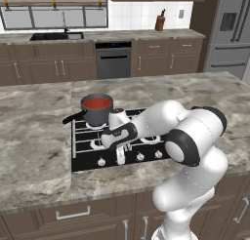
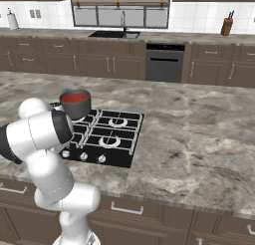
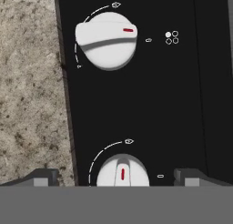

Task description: Wait until the marinara sauce is simmered to a deep red color and then turn off the stove.

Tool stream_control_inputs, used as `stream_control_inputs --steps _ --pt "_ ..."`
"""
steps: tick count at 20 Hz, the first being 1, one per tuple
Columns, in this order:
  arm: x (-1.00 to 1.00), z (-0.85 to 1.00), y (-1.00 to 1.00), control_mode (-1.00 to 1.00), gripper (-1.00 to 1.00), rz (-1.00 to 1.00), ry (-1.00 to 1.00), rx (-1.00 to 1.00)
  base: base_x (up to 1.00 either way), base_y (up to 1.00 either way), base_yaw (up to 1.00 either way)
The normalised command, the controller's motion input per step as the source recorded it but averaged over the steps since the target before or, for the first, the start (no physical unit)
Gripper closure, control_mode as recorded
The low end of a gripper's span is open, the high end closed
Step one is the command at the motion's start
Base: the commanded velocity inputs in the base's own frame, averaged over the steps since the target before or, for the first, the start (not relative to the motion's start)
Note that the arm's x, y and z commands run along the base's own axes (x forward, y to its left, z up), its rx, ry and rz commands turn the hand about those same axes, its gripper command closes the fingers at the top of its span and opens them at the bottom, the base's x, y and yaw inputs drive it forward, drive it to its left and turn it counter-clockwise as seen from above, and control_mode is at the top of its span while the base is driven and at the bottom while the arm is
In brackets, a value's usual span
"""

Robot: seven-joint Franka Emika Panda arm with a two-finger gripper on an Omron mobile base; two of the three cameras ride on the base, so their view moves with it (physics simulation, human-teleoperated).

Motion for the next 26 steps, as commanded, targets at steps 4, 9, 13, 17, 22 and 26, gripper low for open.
stream_control_inputs --steps 4,9,13,17,22,26 --pt "0.08 0.00 0.00 -1.00 -1.00 0.00 0.00 0.00 0.00 0.00 0.00" --pt "0.04 -0.03 0.00 -1.00 -1.00 0.00 0.00 0.00 0.00 0.00 0.00" --pt "0.00 -0.03 0.00 -1.00 -1.00 0.00 0.00 0.00 0.00 0.00 0.00" --pt "0.00 -0.08 0.00 -1.00 -1.00 0.00 0.00 0.00 0.00 0.00 0.00" --pt "0.00 -0.07 0.00 -1.00 -1.00 0.00 0.00 0.00 0.00 0.00 0.00" --pt "0.00 -0.01 0.00 -1.00 1.00 0.00 0.00 0.00 0.00 0.00 0.00"
